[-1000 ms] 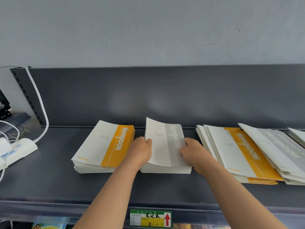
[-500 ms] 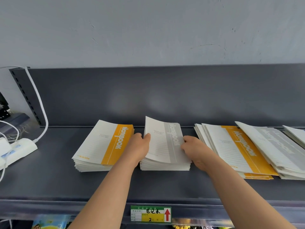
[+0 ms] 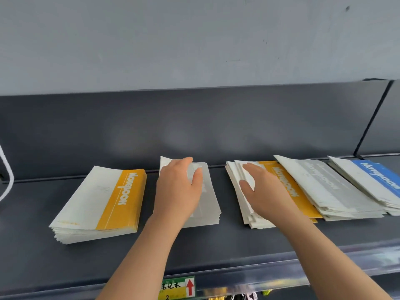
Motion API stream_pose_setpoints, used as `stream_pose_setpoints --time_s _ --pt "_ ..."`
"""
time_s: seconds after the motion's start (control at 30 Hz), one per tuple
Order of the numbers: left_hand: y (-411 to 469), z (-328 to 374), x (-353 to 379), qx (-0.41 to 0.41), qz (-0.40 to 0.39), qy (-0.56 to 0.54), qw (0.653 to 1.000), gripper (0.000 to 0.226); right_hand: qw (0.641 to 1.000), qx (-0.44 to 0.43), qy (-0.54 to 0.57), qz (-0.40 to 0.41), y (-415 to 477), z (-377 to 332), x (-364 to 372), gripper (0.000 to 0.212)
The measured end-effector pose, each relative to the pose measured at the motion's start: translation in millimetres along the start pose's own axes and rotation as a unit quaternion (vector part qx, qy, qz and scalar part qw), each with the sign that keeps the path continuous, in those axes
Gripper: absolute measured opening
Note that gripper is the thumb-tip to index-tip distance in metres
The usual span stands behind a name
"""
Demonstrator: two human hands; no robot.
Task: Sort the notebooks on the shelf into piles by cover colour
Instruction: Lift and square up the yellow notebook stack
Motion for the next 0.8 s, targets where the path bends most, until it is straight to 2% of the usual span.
stream_pose_setpoints --time_s 0.07,0.13,0.2,0.27,0.3,0.37,0.43,0.57,0.67,0.8 --pt "-4 18 13 0.007 -0.016 -0.025 1.0 0.042 0.999 -0.012 -0.033 0.017 6 20 -15 0.042" --pt "-9 35 33 -0.013 -0.069 -0.031 0.997 0.044 0.997 -0.005 -0.069 0.021 16 43 -28 0.035" --pt "-15 53 56 -0.068 -0.153 -0.031 0.985 0.043 0.996 0.018 -0.092 0.005 27 69 -40 0.034" --pt "-19 67 75 -0.131 -0.211 -0.025 0.968 0.024 0.991 0.039 -0.122 -0.039 33 95 -47 0.037" --pt "-20 73 84 -0.154 -0.225 -0.017 0.962 0.022 0.987 0.048 -0.14 -0.068 34 108 -47 0.038" --pt "-20 82 98 -0.194 -0.243 -0.007 0.95 0.039 0.979 0.065 -0.151 -0.118 36 135 -43 0.033" --pt "-18 88 111 -0.225 -0.251 -0.005 0.941 0.045 0.977 0.066 -0.151 -0.137 39 160 -37 0.026" --pt "-13 94 129 -0.234 -0.239 0.038 0.942 0.041 0.972 0.057 -0.194 -0.119 41 190 -42 0.036" --pt "-10 91 138 -0.241 -0.237 0.075 0.938 0.046 0.972 0.024 -0.208 -0.107 39 198 -45 0.04" --pt "-7 89 147 -0.265 -0.243 0.068 0.931 0.052 0.974 0.01 -0.205 -0.098 37 200 -45 0.044"
Point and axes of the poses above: each hand's wrist, its own y-axis towards the middle knuckle, its own x-axis out of the palm, z = x × y, the point moved 3 cm from there along y, towards the middle knuckle, and after that the axes turned 9 degrees about z, right-handed, at the moved point
